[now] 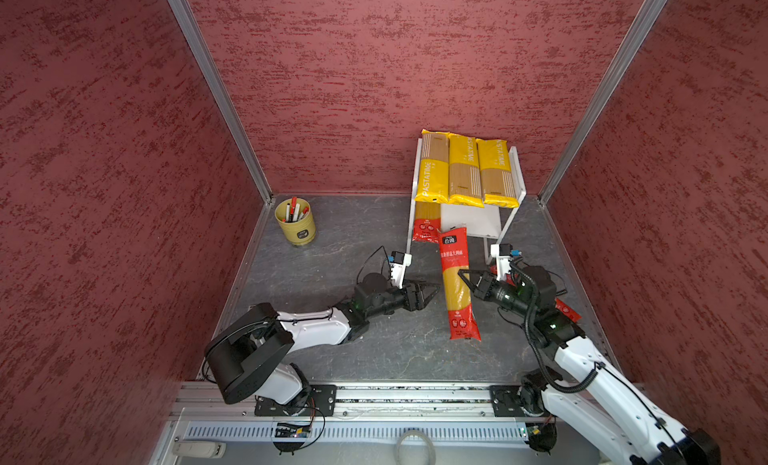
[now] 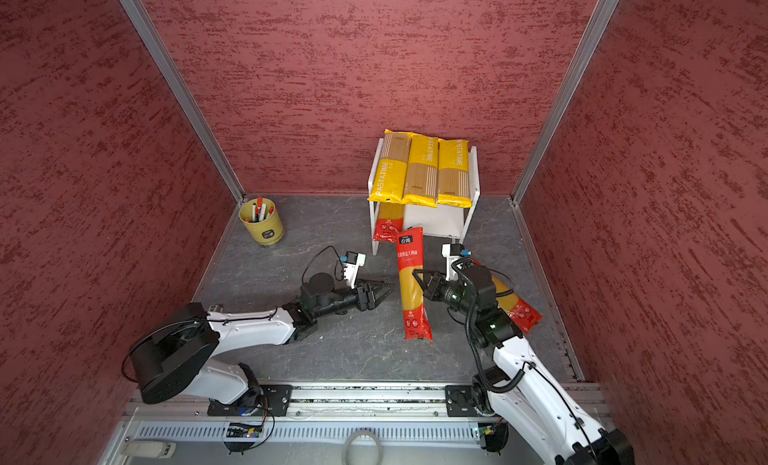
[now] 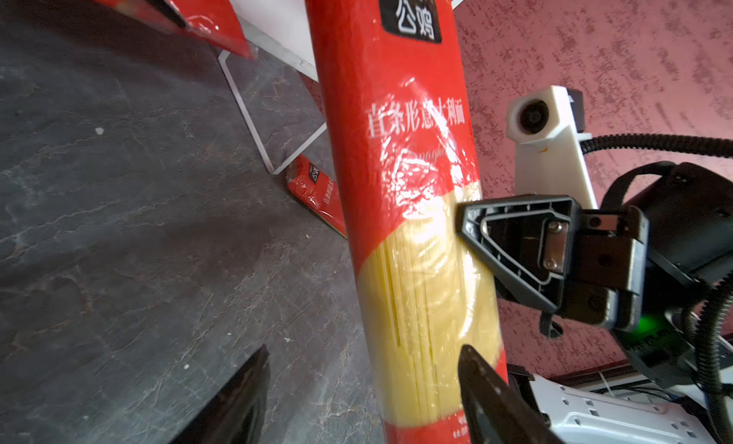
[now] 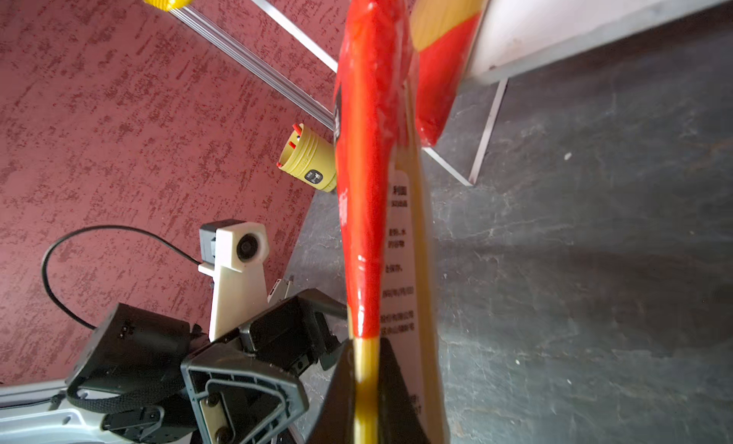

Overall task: Place and organize the pasta boxes and bags onto the shelf
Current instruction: 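Lift the red pack upright with both grippers and carry it toward the shelf, then push the upright pack under the shelf top beside the other red pack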

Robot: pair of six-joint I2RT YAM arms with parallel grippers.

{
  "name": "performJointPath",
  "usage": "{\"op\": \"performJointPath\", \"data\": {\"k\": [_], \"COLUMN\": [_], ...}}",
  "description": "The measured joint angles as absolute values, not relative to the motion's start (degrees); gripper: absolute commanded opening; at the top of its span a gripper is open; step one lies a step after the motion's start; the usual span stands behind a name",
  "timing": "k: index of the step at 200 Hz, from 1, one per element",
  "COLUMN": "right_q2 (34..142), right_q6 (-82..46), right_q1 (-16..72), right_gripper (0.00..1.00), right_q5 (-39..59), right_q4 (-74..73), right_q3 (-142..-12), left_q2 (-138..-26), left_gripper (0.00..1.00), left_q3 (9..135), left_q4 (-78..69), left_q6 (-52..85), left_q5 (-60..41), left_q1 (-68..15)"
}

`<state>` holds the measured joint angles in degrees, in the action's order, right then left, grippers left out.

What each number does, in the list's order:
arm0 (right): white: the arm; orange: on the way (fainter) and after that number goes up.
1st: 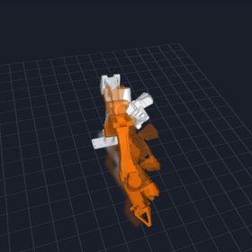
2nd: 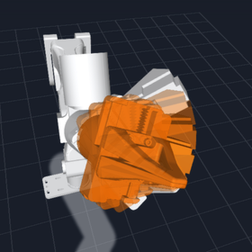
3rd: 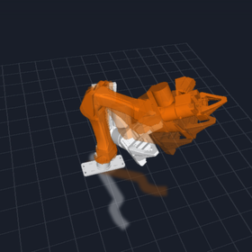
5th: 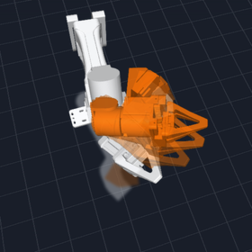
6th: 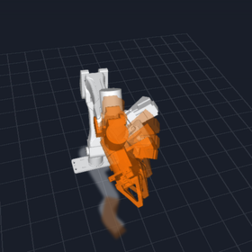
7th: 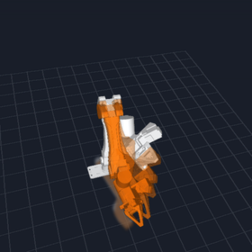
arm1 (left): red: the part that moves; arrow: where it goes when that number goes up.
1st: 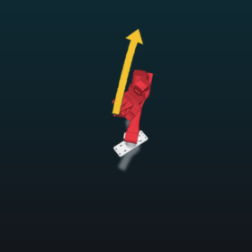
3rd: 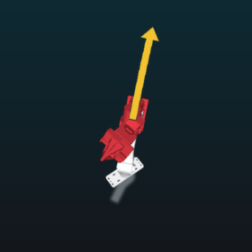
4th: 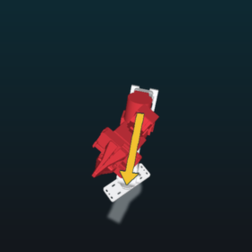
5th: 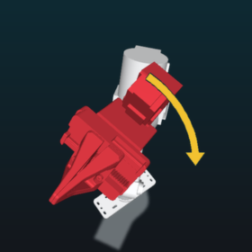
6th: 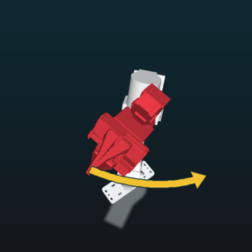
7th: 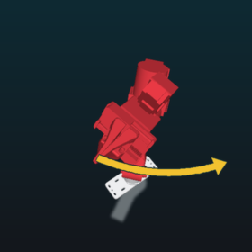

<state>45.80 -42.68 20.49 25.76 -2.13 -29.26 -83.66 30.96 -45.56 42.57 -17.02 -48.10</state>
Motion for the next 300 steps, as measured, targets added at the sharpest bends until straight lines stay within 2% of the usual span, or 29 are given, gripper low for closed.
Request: {"op": "performJointPath", "data": {"k": [52, 102, 132, 155, 189, 208, 233, 263, 286, 300], "right_q2": [56.84, 64.79, 68.12, 69.71, 72.42, 74.11, 75.81, 76.84, 76.82, 76.34], "right_q6": [-50.39, -55.27, -58.57, -60.29, -62.33, -63.79, -64.97, -65.3, -65.21, -64.73], "right_q1": [16.32, 14.79, 13.65, 12.82, 11.51, 10.76, 10.59, 10.37, 10.22, 10.02], "right_gripper": [0.0, 0.0, 0.0, 0.0, 0.0, 0.0, 0.03, 0.12, 0.28, 0.35], "right_q5": [26.5, 27.55, 29.08, 30.04, 31.05, 31.09, 30.92, 29.28, 27.31, 26.06], "right_q4": [-18.94, -33.15, -40.34, -43.7, -48.34, -50.48, -51.62, -49.93, -48.34, -46.44], "right_q3": [-29.02, -29.04, -29.1, -29.32, -29.52, -29.52, -29.52, -29.52, -29.54, -29.58], "left_q2": [-89.12, -96.75, -101.78, -104.14, -105.89, -105.89, -106.04, -106.63, -106.76, -106.85], "left_gripper": [0.87, 0.87, 0.84, 0.76, 0.48, 0.38, 0.33, 0.24, 0.22, 0.21], "left_q3": [32.8, 37.34, 38.83, 40.1, 42.0, 42.0, 42.0, 43.13, 44.66, 44.86], "left_q4": [-53.58, -58.59, -63.2, -64.51, -66.67, -67.53, -67.68, -64.88, -61.73, -59.83], "left_q6": [44.38, 47.53, 50.48, 52.05, 54.39, 55.72, 57.01, 58.22, 60.05, 62.24], "left_q5": [-23.16, -26.15, -26.89, -26.96, -26.59, -25.67, -24.6, -23.16, -21.04, -19.25], "left_q1": [-44.29, -45.45, -46.0, -47.16, -48.38, -48.21, -48.29, -48.93, -49.47, -49.63]}}
